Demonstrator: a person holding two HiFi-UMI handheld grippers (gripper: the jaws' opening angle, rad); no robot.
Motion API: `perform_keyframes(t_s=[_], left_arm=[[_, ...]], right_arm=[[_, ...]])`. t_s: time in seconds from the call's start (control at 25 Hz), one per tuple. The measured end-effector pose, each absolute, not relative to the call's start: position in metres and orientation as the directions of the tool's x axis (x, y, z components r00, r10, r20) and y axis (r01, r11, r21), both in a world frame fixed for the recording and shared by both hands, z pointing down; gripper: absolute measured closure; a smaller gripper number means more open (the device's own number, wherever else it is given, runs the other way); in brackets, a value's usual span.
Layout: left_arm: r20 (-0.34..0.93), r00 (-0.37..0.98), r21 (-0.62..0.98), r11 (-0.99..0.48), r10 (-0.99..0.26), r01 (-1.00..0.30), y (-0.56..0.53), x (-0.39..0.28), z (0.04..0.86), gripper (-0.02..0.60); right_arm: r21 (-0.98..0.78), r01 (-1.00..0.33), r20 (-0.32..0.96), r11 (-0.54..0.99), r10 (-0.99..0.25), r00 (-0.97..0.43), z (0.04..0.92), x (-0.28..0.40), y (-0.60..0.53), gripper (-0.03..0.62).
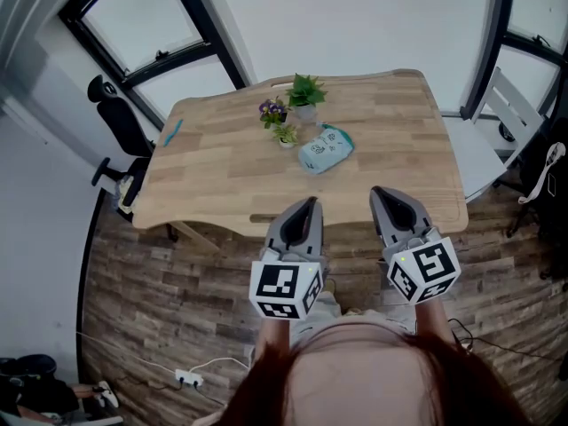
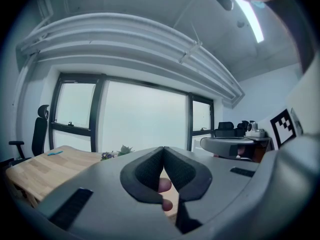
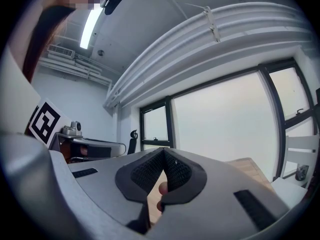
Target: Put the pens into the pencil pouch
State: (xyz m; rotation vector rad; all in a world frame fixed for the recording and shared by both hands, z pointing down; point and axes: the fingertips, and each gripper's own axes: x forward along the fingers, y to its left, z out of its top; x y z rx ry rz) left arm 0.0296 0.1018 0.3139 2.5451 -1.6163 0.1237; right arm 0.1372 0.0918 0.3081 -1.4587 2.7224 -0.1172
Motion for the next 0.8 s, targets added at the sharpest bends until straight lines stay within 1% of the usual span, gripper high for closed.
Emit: perform_keyframes(t_s=[0.8], left_arm=[[0.159,0.459,0.057,-0.456,-0.874,-0.888,0.043,-0.008,0.321,0.579]], right_arm=[[-0.084,-0.847,0.016,0.524,-0.850,-0.527,0.312,0.099,0.035,0.594]])
